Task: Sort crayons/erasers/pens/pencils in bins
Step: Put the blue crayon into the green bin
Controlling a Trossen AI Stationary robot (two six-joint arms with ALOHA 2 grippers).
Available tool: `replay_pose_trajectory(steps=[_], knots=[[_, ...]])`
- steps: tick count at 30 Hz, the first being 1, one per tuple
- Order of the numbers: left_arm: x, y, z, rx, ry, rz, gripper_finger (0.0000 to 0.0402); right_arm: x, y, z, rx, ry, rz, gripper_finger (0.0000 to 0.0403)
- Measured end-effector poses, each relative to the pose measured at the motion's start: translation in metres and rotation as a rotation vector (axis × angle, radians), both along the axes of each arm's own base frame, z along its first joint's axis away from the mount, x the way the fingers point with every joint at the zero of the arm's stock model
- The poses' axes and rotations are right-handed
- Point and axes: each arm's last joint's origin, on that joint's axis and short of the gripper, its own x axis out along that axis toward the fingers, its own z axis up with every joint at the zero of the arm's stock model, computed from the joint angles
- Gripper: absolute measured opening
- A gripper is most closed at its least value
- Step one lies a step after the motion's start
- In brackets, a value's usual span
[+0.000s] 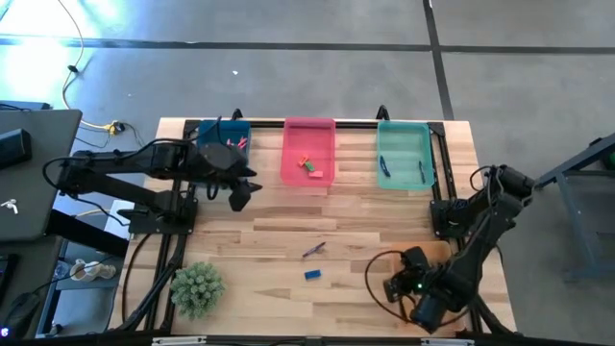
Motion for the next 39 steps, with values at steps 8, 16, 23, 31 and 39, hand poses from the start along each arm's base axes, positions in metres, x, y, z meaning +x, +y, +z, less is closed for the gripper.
replay_pose_trajectory(steps=[8,16,23,31,39], knots=[[0.025,-0.006,0.001,0.017,-0.011,-0.075,0.0216,0.021,-0.025,0.028,-0.161,0.009,0.013,0.0138],[0.053,-0.005,0.007,0.0,0.013,-0.068,0.0213,0.032,-0.058,0.074,-0.368,0.034,0.063,0.0138],[0.08,-0.011,0.0,-0.047,0.047,-0.044,0.0205,0.037,-0.089,0.102,-0.453,0.002,0.187,0.0138],[0.104,-0.021,0.0,-0.055,0.061,-0.081,0.0204,0.026,-0.129,0.128,-0.57,-0.02,0.285,0.0138],[0.132,-0.034,-0.006,-0.069,0.114,-0.069,0.0204,0.004,-0.169,0.152,-0.63,-0.034,0.309,0.0138]])
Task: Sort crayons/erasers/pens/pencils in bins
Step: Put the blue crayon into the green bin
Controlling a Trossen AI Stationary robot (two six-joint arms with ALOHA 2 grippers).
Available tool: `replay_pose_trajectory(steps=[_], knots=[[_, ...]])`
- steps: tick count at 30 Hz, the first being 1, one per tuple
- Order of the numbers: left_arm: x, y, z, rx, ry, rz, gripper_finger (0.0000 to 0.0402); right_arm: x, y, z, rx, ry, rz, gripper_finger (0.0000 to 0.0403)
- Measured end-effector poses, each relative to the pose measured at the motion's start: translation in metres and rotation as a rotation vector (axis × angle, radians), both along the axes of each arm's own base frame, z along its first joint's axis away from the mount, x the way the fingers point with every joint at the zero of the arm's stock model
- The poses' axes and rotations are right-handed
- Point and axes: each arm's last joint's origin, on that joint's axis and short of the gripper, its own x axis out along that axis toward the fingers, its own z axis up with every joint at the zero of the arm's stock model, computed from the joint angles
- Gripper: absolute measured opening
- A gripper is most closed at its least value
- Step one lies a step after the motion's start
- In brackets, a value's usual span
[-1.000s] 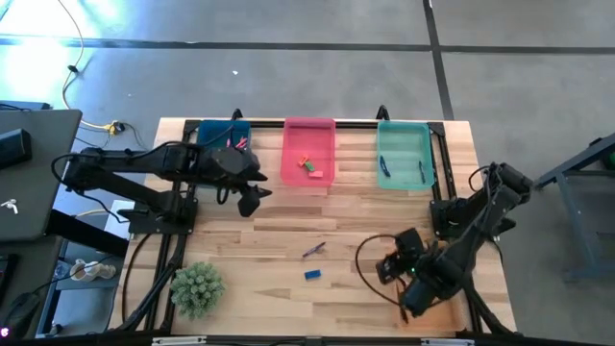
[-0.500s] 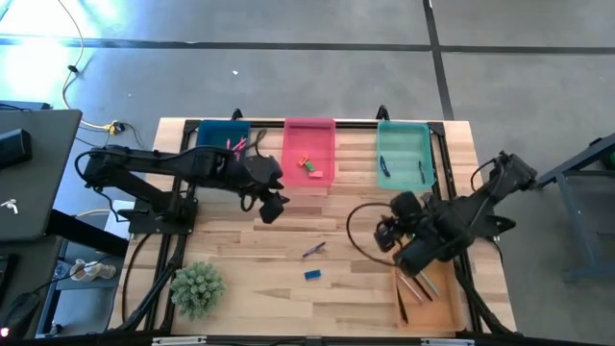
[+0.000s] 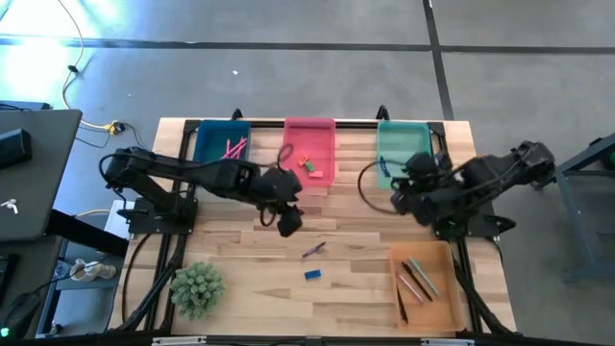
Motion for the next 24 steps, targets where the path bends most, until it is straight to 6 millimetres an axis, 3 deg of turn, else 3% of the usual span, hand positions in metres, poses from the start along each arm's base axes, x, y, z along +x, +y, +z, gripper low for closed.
replay_pose_trajectory(steps=[9,24], knots=[[0.031,-0.02,-0.048,-0.026,0.143,0.039,0.0204,-0.02,-0.032,0.014,-0.005,-0.041,-0.073,0.0138],[0.059,-0.062,-0.12,-0.067,0.296,0.069,0.0204,-0.017,-0.049,0.013,0.0,-0.006,-0.144,0.0138]])
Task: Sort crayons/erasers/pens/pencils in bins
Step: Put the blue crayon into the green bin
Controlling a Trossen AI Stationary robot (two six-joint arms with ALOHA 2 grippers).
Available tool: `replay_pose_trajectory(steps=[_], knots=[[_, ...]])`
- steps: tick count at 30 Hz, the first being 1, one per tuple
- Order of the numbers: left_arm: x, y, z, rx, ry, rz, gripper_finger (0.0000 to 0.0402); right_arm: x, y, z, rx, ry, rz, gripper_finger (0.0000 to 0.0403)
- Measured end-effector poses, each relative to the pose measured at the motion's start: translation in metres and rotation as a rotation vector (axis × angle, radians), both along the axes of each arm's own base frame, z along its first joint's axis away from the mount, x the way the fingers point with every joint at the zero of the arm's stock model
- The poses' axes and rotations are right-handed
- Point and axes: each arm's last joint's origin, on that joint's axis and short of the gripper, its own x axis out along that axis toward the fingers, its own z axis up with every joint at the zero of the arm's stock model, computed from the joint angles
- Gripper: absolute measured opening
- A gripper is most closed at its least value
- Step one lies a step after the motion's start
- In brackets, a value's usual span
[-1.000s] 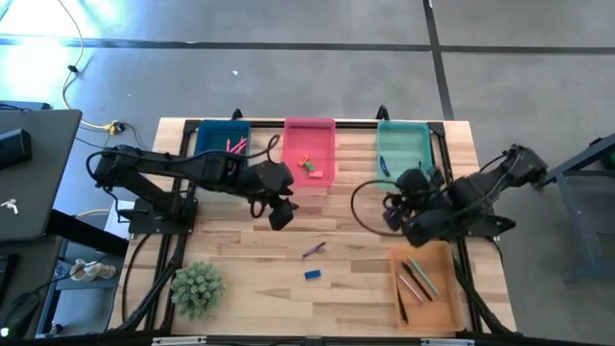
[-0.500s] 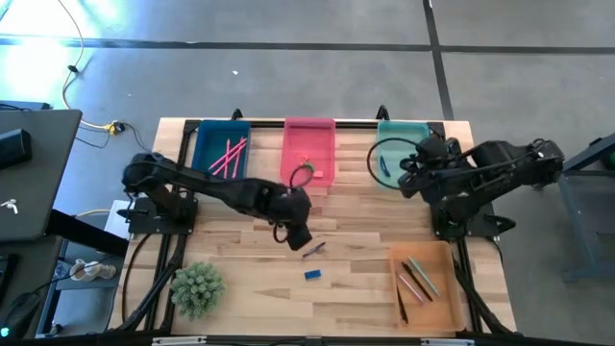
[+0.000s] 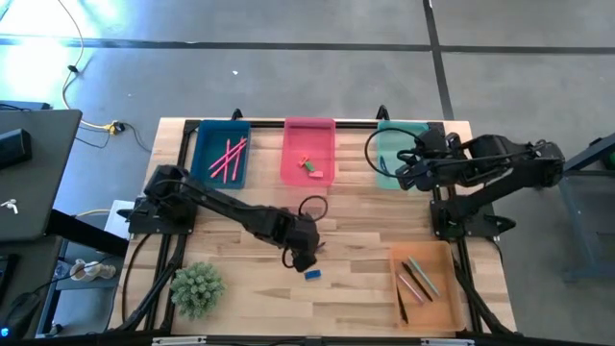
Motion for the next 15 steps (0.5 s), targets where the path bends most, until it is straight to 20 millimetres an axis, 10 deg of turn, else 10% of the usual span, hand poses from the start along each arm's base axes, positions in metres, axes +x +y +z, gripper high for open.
replay_pose_trajectory(steps=[15], knots=[[0.015,-0.016,-0.029,0.034,-0.032,-0.013,0.0204,0.0,-0.002,0.0,0.004,-0.004,-0.017,0.0138]])
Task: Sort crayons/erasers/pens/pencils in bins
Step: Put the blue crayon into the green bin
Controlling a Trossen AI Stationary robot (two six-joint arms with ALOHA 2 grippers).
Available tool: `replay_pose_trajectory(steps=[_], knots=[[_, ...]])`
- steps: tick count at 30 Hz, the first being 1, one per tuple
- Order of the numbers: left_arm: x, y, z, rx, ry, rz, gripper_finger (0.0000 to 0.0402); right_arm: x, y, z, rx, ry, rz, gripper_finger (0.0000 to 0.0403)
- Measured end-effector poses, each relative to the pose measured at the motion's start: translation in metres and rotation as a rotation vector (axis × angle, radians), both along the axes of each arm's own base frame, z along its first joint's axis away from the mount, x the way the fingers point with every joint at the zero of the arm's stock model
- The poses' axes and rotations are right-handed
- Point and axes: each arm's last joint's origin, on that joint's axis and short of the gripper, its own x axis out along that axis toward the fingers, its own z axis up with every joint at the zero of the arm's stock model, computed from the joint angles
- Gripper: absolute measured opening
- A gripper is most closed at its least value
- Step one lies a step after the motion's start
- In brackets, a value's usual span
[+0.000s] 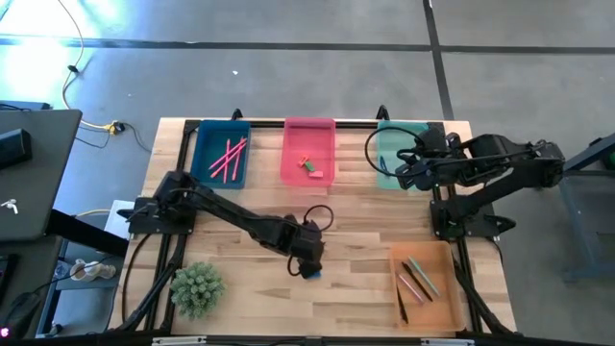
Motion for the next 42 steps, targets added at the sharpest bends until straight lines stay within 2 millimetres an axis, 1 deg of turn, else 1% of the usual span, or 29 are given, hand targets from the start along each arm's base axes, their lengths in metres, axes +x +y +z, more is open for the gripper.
replay_pose_trajectory(steps=[5,15,21,24,26,29,36,40,42], knots=[[0.005,-0.002,-0.019,-0.004,0.033,0.0,0.0204,0.0,0.0,0.0,0.0,-0.002,-0.001,0.0138],[0.009,-0.002,-0.046,0.012,0.087,0.005,0.0204,0.0,0.0,0.0,0.012,0.002,0.004,0.0138],[0.01,-0.002,-0.055,0.038,0.107,0.011,0.0204,0.002,0.001,-0.001,0.01,0.012,0.01,0.0138],[0.01,-0.002,-0.056,0.055,0.116,-0.003,0.0197,0.002,0.001,-0.001,0.007,0.016,0.015,0.0138],[0.01,-0.002,-0.056,0.064,0.12,-0.021,0.0185,0.002,0.001,-0.001,0.005,0.02,0.02,0.0138],[0.01,-0.002,-0.056,0.092,0.12,-0.055,0.0157,0.001,0.001,-0.001,0.007,0.041,0.05,0.0138],[0.012,-0.003,-0.057,0.122,0.119,-0.141,0.0068,-0.002,0.002,-0.001,0.022,0.092,0.137,0.0138],[0.013,-0.002,-0.057,0.113,0.118,-0.155,0.0022,-0.009,0.002,0.002,0.083,0.083,0.182,0.0138],[0.013,-0.001,-0.057,0.094,0.116,-0.159,0.0008,-0.015,0.002,0.004,0.131,0.069,0.206,0.0138]])
